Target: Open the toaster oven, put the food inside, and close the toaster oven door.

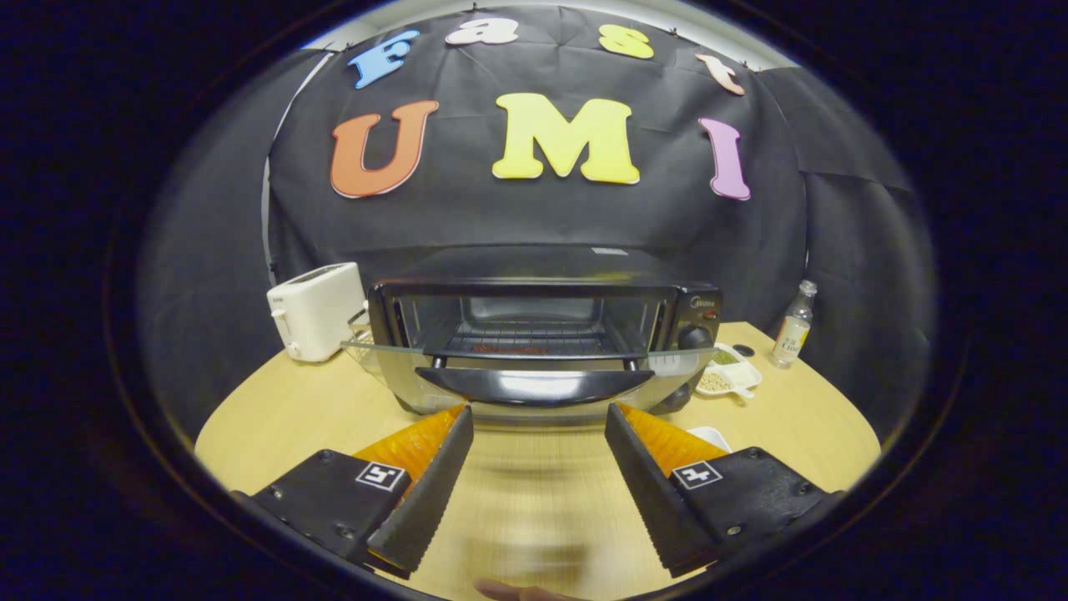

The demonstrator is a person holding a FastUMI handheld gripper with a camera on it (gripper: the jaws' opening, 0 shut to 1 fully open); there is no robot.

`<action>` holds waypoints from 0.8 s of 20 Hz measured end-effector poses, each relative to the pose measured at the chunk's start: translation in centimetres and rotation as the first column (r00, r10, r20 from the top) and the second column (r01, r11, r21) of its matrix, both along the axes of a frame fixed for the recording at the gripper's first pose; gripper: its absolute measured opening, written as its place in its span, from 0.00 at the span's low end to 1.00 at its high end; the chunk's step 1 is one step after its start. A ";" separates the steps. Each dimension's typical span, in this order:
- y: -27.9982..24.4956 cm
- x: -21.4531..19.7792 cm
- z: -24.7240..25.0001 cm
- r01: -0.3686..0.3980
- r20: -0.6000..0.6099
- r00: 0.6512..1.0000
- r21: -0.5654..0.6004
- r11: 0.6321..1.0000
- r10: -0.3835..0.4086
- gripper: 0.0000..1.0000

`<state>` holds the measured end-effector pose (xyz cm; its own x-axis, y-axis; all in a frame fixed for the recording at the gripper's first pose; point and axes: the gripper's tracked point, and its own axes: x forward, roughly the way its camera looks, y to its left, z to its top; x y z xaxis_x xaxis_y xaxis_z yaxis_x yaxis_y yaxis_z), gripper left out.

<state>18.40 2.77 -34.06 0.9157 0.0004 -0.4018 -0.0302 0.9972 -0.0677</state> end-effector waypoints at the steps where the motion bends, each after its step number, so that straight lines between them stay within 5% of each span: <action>1: 0.0 0.4 1.0 -0.004 0.023 1.000 -0.007 1.000 0.005 1.00; 10: 1.2 2.8 6.1 -0.024 0.140 0.990 -0.038 0.999 0.029 1.00; 16: 2.4 -0.2 9.1 -0.059 0.166 0.984 -0.002 0.998 0.059 1.00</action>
